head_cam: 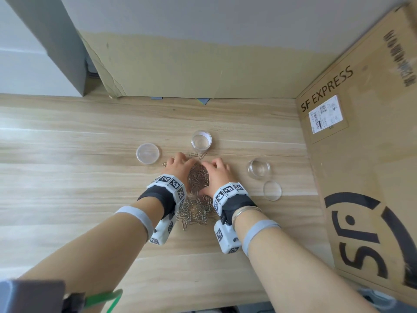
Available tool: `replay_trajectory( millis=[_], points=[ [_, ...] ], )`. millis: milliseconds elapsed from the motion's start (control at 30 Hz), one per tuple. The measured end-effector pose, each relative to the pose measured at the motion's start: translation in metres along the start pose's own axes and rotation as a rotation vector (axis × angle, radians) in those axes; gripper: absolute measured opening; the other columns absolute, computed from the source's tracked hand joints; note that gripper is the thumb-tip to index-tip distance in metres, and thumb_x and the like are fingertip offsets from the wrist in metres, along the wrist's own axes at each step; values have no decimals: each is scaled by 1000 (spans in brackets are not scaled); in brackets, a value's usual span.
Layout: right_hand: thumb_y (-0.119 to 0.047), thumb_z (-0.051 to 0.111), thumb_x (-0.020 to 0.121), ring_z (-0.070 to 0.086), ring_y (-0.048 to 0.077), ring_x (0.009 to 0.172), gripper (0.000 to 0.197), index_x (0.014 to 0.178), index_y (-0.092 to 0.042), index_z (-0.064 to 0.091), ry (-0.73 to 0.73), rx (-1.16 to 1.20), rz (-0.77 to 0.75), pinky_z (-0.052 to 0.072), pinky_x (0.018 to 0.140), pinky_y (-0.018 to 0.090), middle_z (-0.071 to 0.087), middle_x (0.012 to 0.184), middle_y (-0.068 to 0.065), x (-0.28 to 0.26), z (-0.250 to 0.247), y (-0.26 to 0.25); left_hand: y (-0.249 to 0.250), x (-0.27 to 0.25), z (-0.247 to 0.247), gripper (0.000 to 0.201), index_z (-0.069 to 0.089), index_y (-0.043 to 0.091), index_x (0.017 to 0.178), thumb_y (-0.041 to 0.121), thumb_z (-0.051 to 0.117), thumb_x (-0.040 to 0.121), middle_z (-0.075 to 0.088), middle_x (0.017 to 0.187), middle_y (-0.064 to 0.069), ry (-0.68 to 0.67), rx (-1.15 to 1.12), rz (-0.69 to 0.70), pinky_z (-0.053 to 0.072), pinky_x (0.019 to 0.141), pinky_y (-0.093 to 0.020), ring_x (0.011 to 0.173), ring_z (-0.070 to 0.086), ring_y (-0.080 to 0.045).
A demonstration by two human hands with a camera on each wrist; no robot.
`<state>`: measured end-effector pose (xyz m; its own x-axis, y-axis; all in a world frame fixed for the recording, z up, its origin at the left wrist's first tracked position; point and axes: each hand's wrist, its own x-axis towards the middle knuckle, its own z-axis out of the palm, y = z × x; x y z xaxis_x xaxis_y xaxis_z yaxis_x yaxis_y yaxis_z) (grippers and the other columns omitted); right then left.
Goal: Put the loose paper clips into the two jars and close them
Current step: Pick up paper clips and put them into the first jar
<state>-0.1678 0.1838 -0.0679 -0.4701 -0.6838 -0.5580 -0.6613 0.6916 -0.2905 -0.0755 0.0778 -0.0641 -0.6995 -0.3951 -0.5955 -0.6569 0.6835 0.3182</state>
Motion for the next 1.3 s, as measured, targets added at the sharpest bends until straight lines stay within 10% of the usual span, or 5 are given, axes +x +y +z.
replay_trajectory(
  millis=[333,800,1300],
  points=[
    [-11,65,80,58,28,111,42,121,-17,59,98,126,-37,47,97,40,56,125,7,13,-4,-6,2,8,-8,46,49,17,128,8,57,84,51,123,-8,57,-168,29,44,90,-33,111,54,-27],
    [-18,62,86,65,23,79,22,108,-19,68,200,80,-83,56,75,33,68,112,8,16,-50,-10,-9,17,-14,28,60,13,111,7,54,85,61,115,-8,74,-183,57,48,87,-31,104,57,-24],
    [-12,58,86,63,26,100,26,109,-17,67,142,-95,-106,53,86,32,69,110,8,64,-87,-40,-7,17,-14,25,58,12,110,8,53,86,57,113,-8,59,-163,79,46,79,-27,100,57,-24]
  ],
)
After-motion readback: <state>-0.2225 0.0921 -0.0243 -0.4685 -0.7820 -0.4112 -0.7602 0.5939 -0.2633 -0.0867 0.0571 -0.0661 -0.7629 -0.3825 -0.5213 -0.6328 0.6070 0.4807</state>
